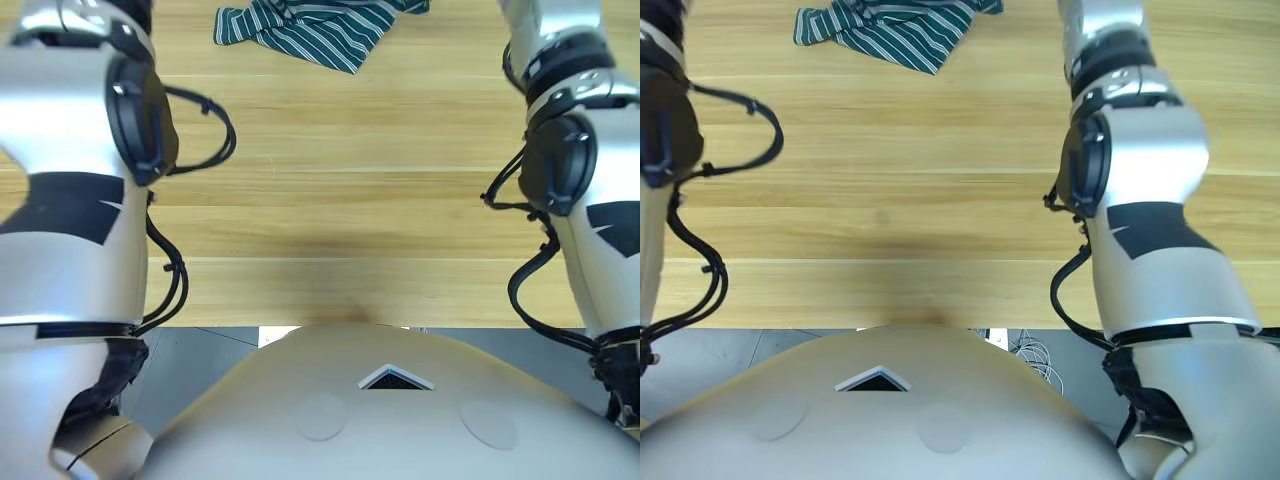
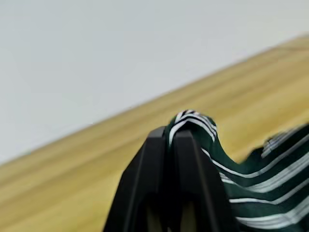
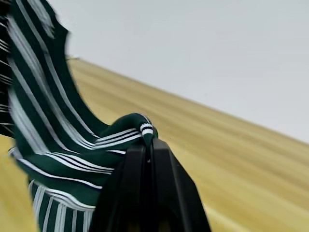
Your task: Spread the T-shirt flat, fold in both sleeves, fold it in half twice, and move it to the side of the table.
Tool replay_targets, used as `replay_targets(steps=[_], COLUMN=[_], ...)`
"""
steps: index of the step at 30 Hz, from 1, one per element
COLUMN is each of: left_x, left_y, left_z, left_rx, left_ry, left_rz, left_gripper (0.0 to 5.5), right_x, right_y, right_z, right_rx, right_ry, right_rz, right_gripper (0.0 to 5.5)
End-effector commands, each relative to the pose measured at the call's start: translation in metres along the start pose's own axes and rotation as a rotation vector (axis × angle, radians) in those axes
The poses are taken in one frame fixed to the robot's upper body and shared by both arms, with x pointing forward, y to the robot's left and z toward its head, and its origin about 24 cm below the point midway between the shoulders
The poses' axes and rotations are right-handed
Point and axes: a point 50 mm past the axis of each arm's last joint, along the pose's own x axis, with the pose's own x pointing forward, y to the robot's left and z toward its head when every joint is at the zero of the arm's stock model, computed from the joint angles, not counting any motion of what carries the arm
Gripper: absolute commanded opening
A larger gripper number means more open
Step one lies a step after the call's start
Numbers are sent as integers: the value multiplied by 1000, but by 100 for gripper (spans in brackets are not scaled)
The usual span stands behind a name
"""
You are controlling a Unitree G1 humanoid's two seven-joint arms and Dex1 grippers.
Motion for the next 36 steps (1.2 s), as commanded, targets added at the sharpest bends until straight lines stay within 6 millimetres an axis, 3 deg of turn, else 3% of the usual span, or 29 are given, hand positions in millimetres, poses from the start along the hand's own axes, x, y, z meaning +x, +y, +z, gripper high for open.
replay_targets(steps=[1,3,4,7,8,9,11,13,17,20,25,28,30,36], left_x=[-22,-56,-83,-178,-204,-221,-246,-262,-299,-304,-292,-270,-269,-269], left_y=[2,-8,-17,-38,-48,-58,-85,-98,-104,-98,-101,-111,-120,-127], left_z=[-4,-22,-32,-55,-75,-91,-134,-172,-239,-252,-244,-215,-202,-194], left_rx=[-51,11,40,61,64,55,13,1,80,95,84,85,86,90], left_ry=[-139,-171,-168,-99,-25,37,193,356,712,751,606,339,260,241], left_rz=[-338,-637,-760,-950,-963,-978,-1016,-1015,-1008,-962,-920,-819,-805,-800], left_gripper=[4,4,4,4,4,4,4,4,4,4,4,4,4,0], right_x=[-16,-49,-72,-164,-191,-210,-248,-271,-288,-290,-267,-252,-250,-250], right_y=[5,2,-2,2,12,21,36,45,63,65,68,73,77,76], right_z=[3,-9,-16,-27,-38,-50,-98,-134,-176,-188,-181,-162,-149,-145], right_rx=[-107,-209,-246,-327,-330,-324,-279,-229,-252,-286,-321,-269,-220,-233], right_ry=[-124,-158,-173,-167,-86,-1,267,453,704,772,654,467,380,374], right_rz=[270,490,571,721,770,807,847,842,844,864,867,871,912,927], right_gripper=[0,0,0,0,0,0,0,0,0,0,0,0,0,107])
